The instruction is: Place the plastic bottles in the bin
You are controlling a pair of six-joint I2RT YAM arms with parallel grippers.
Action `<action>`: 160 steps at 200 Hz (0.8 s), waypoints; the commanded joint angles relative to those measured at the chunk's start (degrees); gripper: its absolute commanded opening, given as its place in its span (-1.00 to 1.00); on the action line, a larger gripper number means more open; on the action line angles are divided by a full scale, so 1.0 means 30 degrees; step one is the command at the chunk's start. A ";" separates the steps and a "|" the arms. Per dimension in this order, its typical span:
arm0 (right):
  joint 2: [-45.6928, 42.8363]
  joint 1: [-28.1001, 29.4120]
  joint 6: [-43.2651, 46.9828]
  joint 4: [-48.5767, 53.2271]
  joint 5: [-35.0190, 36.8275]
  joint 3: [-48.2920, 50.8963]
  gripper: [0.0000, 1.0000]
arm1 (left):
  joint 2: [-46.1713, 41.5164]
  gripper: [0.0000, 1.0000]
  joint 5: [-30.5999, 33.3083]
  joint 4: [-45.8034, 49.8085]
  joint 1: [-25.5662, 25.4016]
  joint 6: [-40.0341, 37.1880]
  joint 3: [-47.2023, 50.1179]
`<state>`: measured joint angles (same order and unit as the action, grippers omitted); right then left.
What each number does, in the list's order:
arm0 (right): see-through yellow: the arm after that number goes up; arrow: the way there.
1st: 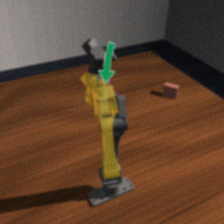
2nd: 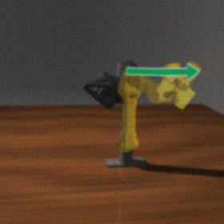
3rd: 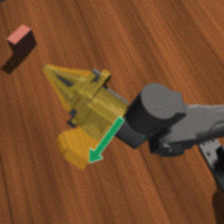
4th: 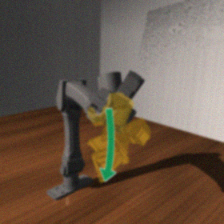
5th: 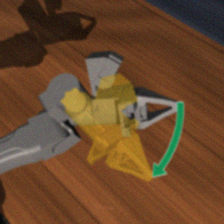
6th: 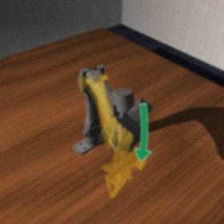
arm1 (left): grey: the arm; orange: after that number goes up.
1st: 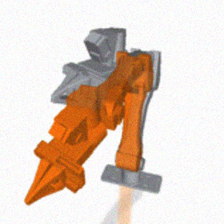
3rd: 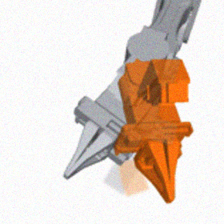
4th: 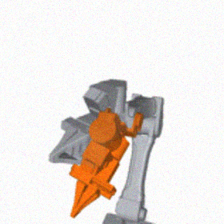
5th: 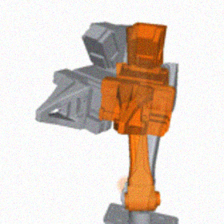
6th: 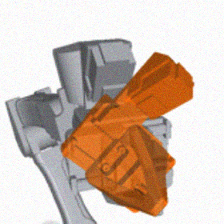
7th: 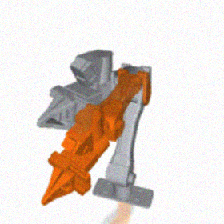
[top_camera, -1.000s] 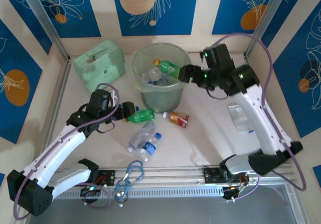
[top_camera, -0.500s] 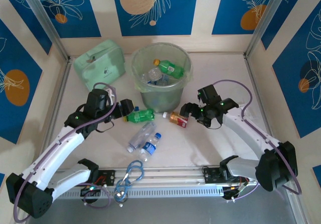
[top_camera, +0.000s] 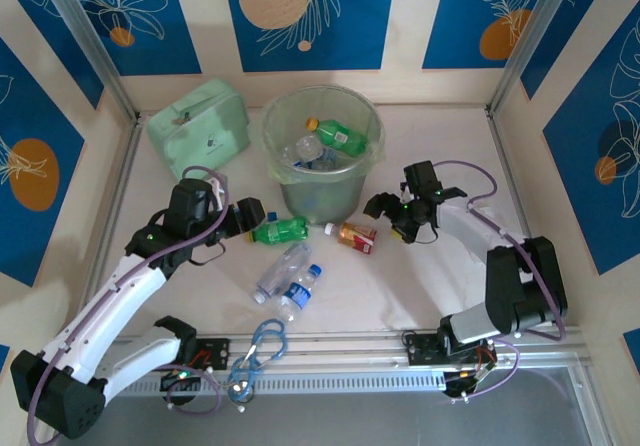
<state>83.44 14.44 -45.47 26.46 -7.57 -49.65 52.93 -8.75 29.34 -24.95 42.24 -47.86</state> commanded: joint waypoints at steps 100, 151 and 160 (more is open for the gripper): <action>0.1294 0.1633 -0.0653 -0.0487 -0.1279 -0.0762 0.48 | -0.0069 0.66 -0.0642 -0.0390 0.0465 0.0306 0.0425; -0.0101 0.3423 -0.1084 0.1147 -0.0337 0.0184 0.49 | -0.0020 0.66 -0.0773 -0.0602 0.0494 0.0450 0.0593; -0.0198 0.3875 -0.1218 0.1425 -0.0013 0.0291 0.54 | -0.0047 0.66 -0.0799 -0.0624 0.0494 0.0460 0.0625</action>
<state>84.58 23.33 -47.77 25.89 -9.72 -50.52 52.97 -9.93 28.97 -24.27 43.24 -46.92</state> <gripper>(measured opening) 0.749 0.830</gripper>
